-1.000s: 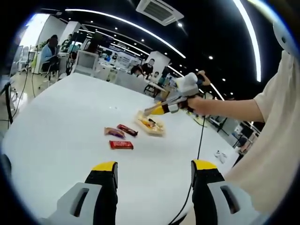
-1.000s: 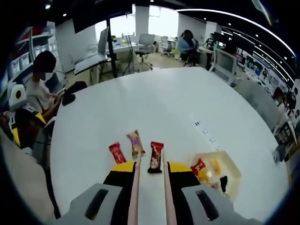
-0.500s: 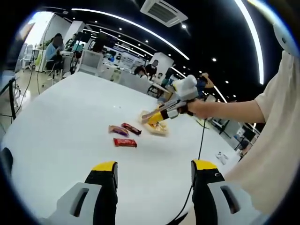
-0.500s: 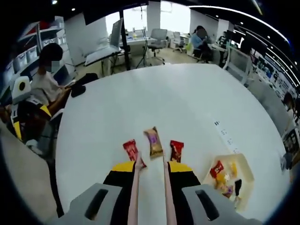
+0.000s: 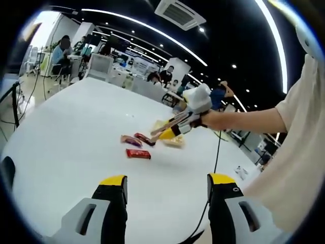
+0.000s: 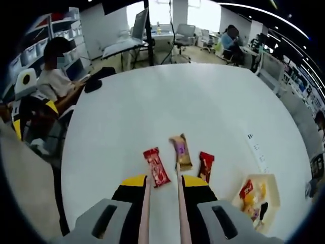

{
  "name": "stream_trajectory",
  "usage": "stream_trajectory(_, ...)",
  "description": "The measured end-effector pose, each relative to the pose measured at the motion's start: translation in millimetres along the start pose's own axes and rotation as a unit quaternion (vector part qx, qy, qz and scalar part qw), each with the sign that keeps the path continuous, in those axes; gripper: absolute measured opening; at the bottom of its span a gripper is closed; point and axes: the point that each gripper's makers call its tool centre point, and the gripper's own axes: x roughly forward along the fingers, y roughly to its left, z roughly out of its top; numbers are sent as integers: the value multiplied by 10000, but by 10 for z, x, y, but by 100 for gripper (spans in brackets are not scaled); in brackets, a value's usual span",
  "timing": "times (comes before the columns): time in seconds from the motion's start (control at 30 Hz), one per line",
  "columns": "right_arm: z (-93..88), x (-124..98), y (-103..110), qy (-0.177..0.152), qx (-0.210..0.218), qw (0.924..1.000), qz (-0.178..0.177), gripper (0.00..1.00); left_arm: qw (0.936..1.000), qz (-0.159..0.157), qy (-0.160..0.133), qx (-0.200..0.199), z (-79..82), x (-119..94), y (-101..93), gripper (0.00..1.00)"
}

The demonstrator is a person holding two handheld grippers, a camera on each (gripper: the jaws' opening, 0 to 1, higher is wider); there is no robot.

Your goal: Place the target food into the container with the food tongs after gripping and lifting it, then release it inside without dropping or visibly crushing the food.

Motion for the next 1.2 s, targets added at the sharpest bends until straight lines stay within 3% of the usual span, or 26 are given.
stream_trajectory(0.93, -62, 318, 182, 339, -167, 9987, 332, 25, 9998, 194, 94, -55, -69, -71, 177, 71)
stream_trajectory(1.2, -105, 415, 193, 537, -514, 9967, 335, 25, 9996, 249, 112, -104, -97, -106, 216, 71)
